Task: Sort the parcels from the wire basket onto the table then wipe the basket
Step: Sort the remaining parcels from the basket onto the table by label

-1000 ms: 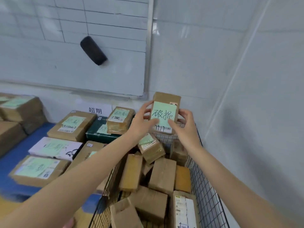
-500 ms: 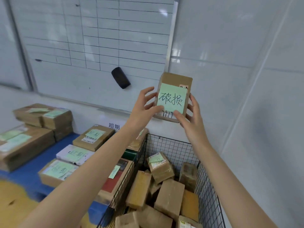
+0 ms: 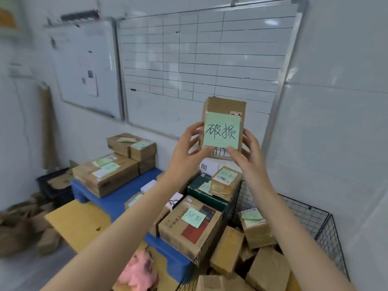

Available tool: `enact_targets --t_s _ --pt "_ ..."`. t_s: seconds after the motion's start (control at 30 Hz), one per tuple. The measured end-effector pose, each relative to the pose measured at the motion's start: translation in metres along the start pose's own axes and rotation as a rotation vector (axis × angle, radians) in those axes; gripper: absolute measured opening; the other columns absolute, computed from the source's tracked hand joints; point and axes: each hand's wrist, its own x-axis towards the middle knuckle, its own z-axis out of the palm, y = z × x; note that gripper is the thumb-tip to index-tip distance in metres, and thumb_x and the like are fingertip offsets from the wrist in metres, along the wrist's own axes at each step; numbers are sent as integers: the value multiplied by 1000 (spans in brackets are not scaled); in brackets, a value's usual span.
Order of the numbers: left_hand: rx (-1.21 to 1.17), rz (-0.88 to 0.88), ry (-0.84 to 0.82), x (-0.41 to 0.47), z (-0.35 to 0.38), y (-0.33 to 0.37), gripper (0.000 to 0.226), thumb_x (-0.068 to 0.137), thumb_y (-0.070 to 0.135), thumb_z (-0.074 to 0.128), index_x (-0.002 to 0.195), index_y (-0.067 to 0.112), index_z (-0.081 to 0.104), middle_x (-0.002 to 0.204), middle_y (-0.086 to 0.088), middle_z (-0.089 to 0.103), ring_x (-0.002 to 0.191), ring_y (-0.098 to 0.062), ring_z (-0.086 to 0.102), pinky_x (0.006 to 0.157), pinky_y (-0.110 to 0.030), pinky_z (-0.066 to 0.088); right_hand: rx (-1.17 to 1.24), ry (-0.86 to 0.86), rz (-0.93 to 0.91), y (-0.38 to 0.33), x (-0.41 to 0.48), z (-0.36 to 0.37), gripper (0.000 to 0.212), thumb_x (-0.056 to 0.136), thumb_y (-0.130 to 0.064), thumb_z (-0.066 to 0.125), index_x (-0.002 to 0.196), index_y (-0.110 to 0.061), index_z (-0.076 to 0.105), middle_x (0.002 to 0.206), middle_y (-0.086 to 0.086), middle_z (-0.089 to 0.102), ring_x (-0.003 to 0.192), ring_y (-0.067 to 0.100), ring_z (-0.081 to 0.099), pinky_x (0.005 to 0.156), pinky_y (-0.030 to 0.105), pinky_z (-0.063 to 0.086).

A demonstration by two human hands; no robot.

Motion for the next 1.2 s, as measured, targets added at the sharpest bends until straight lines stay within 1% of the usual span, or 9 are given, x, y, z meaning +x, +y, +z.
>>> enact_targets --t_s 0.17,0.27,0.37,0.47,0.57,0.7,0.93,1.07,1.2 --pt "52 -31 67 -10 -62 -5 58 84 39 69 137 43 44 134 14 55 126 -14 54 106 -45 45 65 -117 3 -6 6 63 56 95 -29 62 137 -50 31 126 -36 44 128 8 49 90 16 46" --pt "90 -10 93 -12 -103 -12 58 87 35 69 139 40 43 134 12 56 118 -11 60 101 -37 49 98 -176 31 -8 11 102 56 96 -29 61 135 -55 29 125 -35 43 114 -6 52 74 7 47" --pt "91 10 99 -13 -151 -25 54 94 21 67 141 34 43 133 10 55 107 -2 64 91 -24 52 70 -201 30 -10 19 149 55 97 -34 58 141 -50 28 133 -27 43 103 -16 52 86 17 45" --pt "127 7 127 -12 -198 -35 54 94 24 66 140 38 43 132 12 55 106 -8 65 91 -27 54 46 -224 29 -12 29 192 48 99 -40 53 140 -48 29 142 -15 43 122 -4 48 101 29 43" --pt "173 4 135 -10 -259 -45 53 94 25 66 139 39 42 133 15 53 107 -9 63 88 -19 52 60 -255 24 -13 38 253 45 101 -38 51 138 -48 27 140 -12 45 135 13 41 90 17 43" --pt "212 -21 134 -7 -339 -60 52 94 23 65 136 42 40 125 26 52 101 6 61 76 -7 47 82 -289 35 -14 41 336 49 101 -37 52 137 -53 24 136 -15 49 119 -8 50 82 13 46" --pt "299 -57 106 -5 -442 -95 57 85 39 68 137 41 43 128 28 53 115 -2 56 91 -22 46 105 -311 104 5 37 440 64 101 -35 51 152 -44 13 114 -41 50 109 -16 54 104 30 43" --pt "307 -94 126 0 -477 -122 57 82 42 66 135 41 45 123 34 55 110 8 56 92 -24 47 122 -350 138 26 44 480 67 101 -34 52 153 -45 11 148 -18 44 134 -2 43 117 37 33" --pt "286 -132 157 12 -499 -156 55 81 44 67 133 40 47 126 28 57 114 -1 57 98 -33 50 107 -365 166 52 62 511 69 100 -37 53 154 -45 10 155 -16 35 143 8 32 117 50 31"
